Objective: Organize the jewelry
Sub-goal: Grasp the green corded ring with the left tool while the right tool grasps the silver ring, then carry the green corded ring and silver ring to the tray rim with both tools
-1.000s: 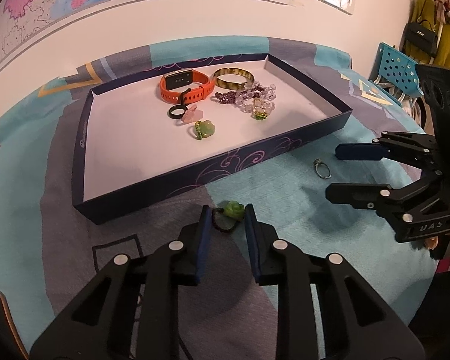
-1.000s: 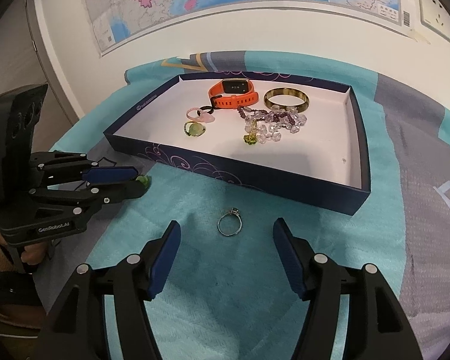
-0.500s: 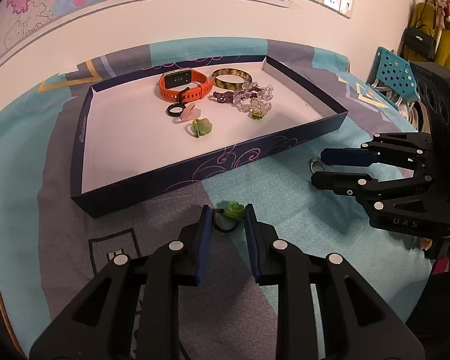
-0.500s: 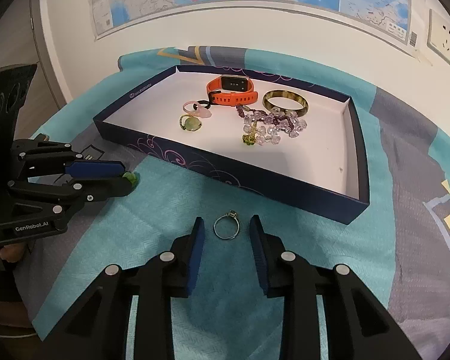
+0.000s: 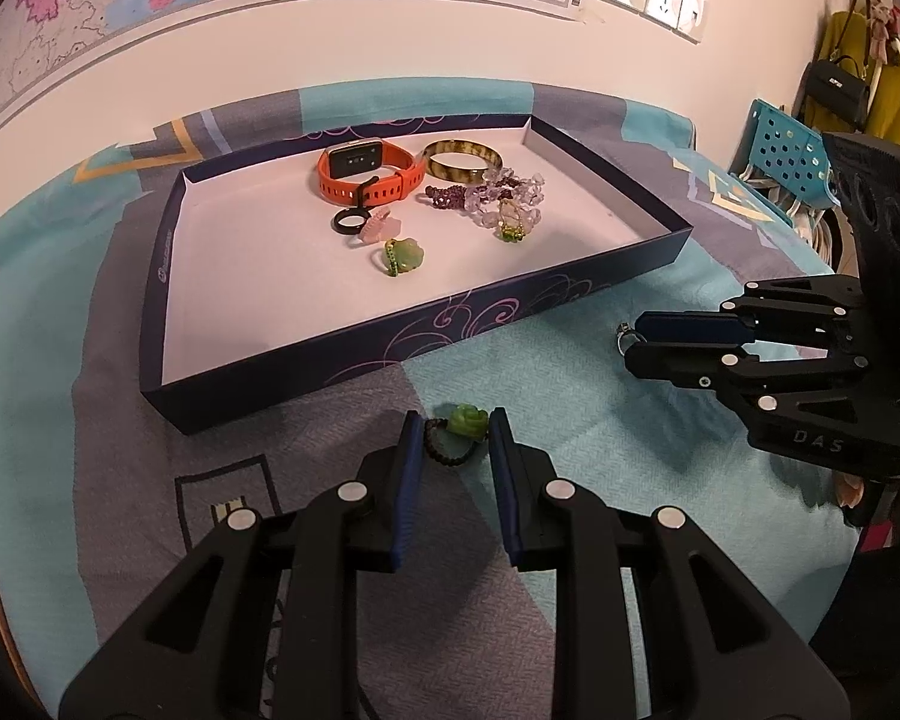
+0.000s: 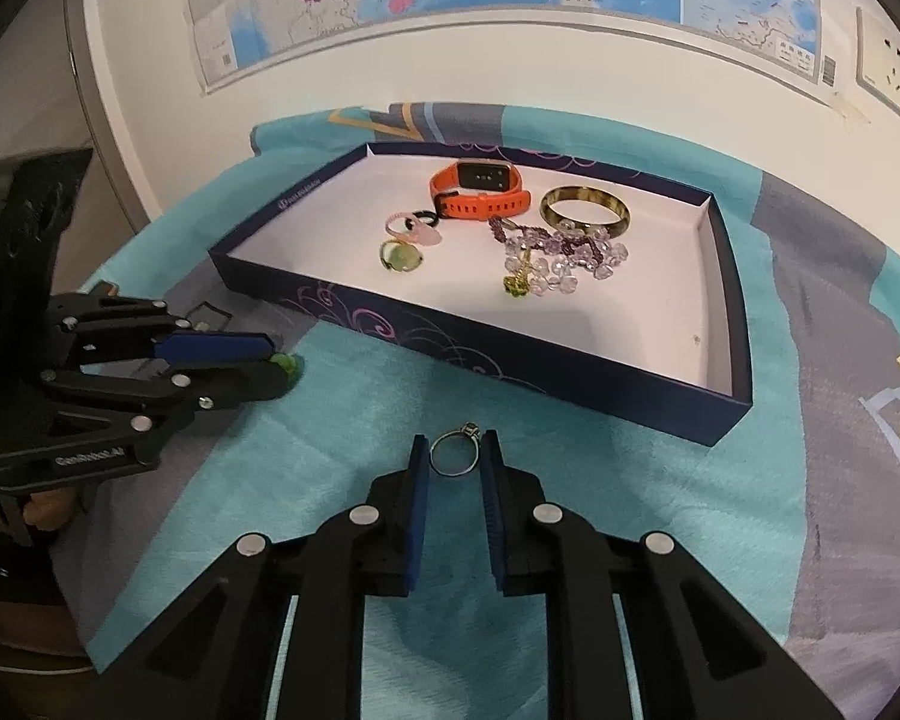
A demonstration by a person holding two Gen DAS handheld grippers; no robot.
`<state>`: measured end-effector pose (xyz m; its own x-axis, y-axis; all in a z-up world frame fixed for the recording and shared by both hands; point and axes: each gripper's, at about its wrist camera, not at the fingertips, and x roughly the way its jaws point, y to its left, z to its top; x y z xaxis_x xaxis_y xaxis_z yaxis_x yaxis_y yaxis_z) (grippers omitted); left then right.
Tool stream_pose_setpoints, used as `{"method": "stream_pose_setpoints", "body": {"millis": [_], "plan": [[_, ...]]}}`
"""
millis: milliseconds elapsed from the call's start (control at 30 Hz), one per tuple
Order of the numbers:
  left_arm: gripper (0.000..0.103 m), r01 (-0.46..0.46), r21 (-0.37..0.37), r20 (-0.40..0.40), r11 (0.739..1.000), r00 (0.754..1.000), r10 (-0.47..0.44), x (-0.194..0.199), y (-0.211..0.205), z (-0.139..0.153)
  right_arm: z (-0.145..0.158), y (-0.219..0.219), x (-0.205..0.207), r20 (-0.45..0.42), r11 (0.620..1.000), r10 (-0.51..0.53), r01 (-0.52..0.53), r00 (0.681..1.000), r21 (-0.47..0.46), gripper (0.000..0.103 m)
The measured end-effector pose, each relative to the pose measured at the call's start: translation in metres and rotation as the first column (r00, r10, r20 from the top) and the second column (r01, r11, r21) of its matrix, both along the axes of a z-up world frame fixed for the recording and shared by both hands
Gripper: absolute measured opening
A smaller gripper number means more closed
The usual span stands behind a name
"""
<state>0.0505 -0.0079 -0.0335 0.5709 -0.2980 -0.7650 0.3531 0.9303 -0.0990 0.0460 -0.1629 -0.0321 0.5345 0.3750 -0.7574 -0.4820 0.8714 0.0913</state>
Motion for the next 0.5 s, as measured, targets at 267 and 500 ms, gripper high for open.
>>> {"method": "stream_pose_setpoints", "body": {"millis": [267, 500], "plan": [[0.023, -0.005, 0.003, 0.015, 1.0, 1.0, 0.005, -0.002, 0.0, 0.002, 0.008, -0.005, -0.005, 0.018, 0.999, 0.003, -0.004, 1.0, 0.053, 0.015], [0.022, -0.006, -0.017, 0.016, 1.0, 1.0, 0.006, -0.005, 0.002, 0.006, 0.012, -0.009, -0.007, 0.019, 0.996, 0.003, -0.005, 1.0, 0.087, 0.015]]}}
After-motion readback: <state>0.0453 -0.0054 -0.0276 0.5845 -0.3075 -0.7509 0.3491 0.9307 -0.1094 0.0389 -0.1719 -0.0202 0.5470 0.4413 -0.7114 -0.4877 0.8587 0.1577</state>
